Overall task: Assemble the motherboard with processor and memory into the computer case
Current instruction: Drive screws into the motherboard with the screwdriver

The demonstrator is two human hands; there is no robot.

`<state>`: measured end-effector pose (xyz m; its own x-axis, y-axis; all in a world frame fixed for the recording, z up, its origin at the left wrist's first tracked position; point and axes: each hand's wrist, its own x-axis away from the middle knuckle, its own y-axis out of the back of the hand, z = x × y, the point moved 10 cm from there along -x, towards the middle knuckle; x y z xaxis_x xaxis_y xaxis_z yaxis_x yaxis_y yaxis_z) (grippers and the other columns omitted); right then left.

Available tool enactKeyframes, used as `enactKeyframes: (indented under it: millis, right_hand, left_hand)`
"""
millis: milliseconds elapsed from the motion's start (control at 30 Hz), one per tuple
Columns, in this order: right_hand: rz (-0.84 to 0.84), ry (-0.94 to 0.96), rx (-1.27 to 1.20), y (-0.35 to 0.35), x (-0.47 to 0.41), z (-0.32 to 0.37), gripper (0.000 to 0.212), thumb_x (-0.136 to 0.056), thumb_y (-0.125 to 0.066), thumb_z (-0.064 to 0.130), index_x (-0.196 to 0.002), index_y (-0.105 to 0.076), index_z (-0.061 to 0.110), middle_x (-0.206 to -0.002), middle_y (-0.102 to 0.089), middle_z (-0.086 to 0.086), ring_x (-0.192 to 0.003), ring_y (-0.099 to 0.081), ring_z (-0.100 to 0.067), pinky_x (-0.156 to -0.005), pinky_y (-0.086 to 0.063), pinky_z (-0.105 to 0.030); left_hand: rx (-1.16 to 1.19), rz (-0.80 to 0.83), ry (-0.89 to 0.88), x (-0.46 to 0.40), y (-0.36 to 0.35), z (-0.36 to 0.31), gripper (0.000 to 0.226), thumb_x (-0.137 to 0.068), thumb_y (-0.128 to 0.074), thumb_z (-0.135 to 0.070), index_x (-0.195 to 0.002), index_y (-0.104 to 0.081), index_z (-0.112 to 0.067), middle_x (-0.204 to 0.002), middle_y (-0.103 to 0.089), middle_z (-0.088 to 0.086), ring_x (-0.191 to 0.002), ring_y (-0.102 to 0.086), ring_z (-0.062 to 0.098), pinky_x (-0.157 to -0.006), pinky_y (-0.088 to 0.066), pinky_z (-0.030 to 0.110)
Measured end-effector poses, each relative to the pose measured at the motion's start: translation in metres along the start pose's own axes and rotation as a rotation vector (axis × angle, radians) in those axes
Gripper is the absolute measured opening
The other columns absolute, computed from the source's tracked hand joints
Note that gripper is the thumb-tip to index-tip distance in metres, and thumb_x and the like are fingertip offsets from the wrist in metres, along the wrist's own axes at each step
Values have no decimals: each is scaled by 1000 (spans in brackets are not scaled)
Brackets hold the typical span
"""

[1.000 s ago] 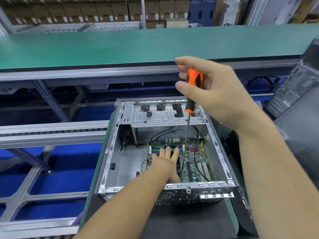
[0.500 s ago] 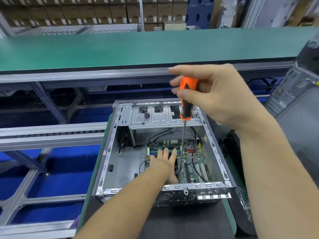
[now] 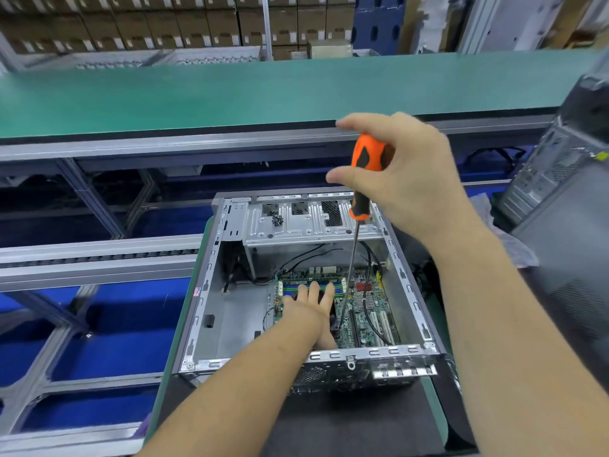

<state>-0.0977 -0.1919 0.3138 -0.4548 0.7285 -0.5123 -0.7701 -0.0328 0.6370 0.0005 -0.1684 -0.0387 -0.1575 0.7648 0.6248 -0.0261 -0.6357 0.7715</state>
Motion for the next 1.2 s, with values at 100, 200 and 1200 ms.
enactKeyframes:
  millis: [100,200,1200]
  right_hand:
    - [236,1,-344,-21,10,7,60,-93,-69,12,-146,-48,32,-119,-66,-17,-113,-65,-28,-102,-53,-39]
    - [263,91,-450,-15,14,22,55,-86,-71,-2,-133,-63,27,-104,-74,-8,-95,-74,-19,-90,-59,-34]
    - [337,68,-436,-16,18,13,65,-89,-63,-8,-137,-54,35,-125,-68,0,-115,-65,-7,-104,-51,-30]
  left_hand:
    - [6,1,-6,0,1,0,117,-84,-61,-53,-151,31,-23,-163,21,11,-150,14,38,-116,-13,63]
    - [-10,-9,-7,1,1,0,116,-84,-59,-55,-151,29,-22,-163,19,12,-150,13,38,-116,-14,63]
    - [11,-10,-6,0,0,0,116,-85,-60,-54,-150,31,-24,-163,21,11,-150,13,38,-116,-13,64]
